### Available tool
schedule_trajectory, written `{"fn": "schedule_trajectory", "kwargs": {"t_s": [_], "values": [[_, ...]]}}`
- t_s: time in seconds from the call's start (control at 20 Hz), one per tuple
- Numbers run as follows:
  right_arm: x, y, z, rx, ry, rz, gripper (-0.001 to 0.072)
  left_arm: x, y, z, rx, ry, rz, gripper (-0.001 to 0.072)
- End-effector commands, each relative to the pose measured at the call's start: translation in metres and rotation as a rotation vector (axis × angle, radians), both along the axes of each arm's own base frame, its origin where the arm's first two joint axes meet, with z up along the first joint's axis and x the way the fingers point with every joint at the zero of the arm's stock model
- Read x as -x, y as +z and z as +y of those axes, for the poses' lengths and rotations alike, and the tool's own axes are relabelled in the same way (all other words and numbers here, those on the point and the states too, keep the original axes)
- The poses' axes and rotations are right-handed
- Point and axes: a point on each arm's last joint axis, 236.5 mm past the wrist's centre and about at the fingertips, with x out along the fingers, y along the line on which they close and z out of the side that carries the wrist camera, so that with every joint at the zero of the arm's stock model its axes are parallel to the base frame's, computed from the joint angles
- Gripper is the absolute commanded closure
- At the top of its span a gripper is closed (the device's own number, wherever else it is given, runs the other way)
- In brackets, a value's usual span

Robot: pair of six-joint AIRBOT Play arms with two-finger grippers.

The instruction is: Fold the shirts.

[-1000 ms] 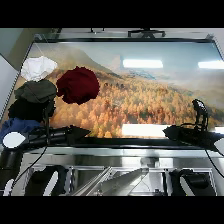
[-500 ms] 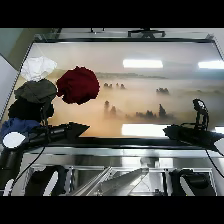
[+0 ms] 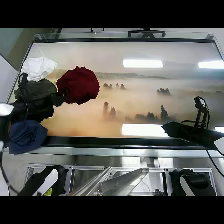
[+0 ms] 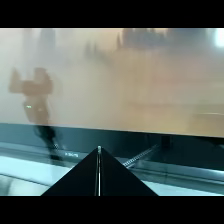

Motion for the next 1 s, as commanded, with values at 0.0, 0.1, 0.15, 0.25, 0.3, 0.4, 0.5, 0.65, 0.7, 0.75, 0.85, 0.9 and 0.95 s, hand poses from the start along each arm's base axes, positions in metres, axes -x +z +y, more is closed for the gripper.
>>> {"fn": "schedule_trajectory", "kwargs": {"t_s": [0.0,0.1,0.15,0.25,0.3,0.4,0.5,0.65,0.7,0.75,0.85,0.9,0.95], "values": [[-0.008,0.000,-0.004,0.011,-0.017,-0.022,0.0681,-0.033,-0.062,0.036,0.039,-0.018,0.204,-0.0007],[-0.014,-0.003,-0.005,0.013,-0.027,-0.019,0.0345,-0.050,-0.094,0.027,0.052,-0.080,0.263,-0.0006],[-0.017,-0.006,-0.005,0.014,-0.032,-0.013,0.0331,-0.060,-0.105,0.021,0.051,-0.104,0.277,-0.0006],[-0.025,-0.015,-0.006,0.016,-0.045,0.009,0.0371,-0.075,-0.125,0.009,0.036,-0.153,0.303,-0.0007],[-0.029,-0.022,-0.006,0.017,-0.050,0.028,0.0371,-0.080,-0.133,0.003,0.027,-0.174,0.316,-0.0006],[-0.031,-0.036,-0.006,0.020,-0.051,0.079,0.0370,-0.090,-0.144,-0.004,0.017,-0.195,0.341,-0.0004],[-0.032,-0.050,-0.006,0.026,-0.050,0.132,0.0371,-0.097,-0.151,-0.009,0.007,-0.220,0.365,0.0157],[-0.043,-0.060,-0.007,0.036,-0.055,0.129,0.0371,-0.098,-0.134,-0.019,0.050,-0.289,0.380,0.0709],[-0.050,-0.059,-0.005,0.033,-0.036,0.097,0.0371,-0.099,-0.122,-0.023,0.051,-0.305,0.372,0.0709],[-0.057,-0.057,0.001,0.020,-0.011,0.066,0.0371,-0.099,-0.108,-0.027,0.046,-0.327,0.355,0.0709],[-0.065,-0.052,0.014,-0.028,0.025,0.047,0.0371,-0.093,-0.071,-0.048,0.041,-0.403,0.313,0.0709],[-0.070,-0.050,0.021,-0.051,0.044,0.042,0.0371,-0.088,-0.052,-0.065,0.050,-0.446,0.287,0.0709],[-0.074,-0.049,0.026,-0.066,0.067,0.034,0.0371,-0.081,-0.033,-0.087,0.058,-0.494,0.258,0.0709]]}}
